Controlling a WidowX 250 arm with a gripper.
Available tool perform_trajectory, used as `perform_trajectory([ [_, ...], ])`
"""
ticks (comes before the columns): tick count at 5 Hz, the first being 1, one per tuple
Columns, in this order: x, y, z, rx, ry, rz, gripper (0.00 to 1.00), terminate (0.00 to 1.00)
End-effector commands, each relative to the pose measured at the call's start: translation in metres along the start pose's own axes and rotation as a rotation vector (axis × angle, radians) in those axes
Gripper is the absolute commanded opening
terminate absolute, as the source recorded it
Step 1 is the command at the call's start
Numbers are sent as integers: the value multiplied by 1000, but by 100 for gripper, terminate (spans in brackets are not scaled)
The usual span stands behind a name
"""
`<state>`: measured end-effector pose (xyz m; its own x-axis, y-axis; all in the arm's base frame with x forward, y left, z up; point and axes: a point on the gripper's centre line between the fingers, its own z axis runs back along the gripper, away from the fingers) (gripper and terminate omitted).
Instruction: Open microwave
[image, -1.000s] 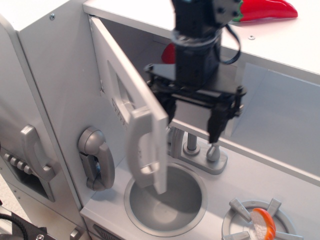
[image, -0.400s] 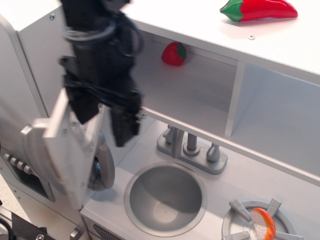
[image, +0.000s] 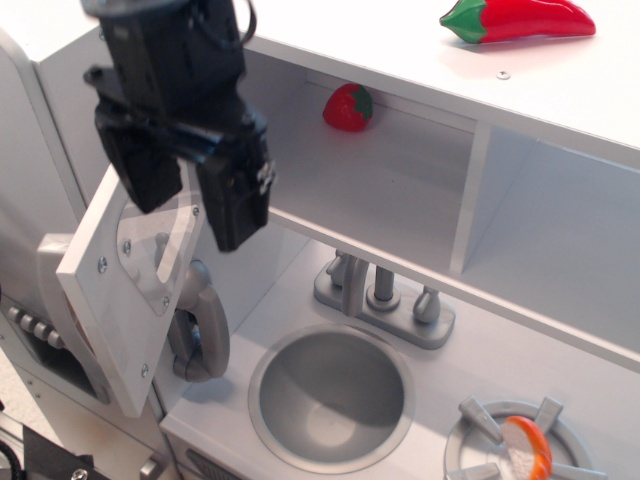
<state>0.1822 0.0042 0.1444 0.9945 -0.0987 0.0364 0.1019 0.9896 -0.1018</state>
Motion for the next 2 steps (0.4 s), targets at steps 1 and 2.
perform_trajectory([
  [1,11,5,39,2,-60,20,100,0],
  [2,11,5,39,2,-60,20,100,100],
])
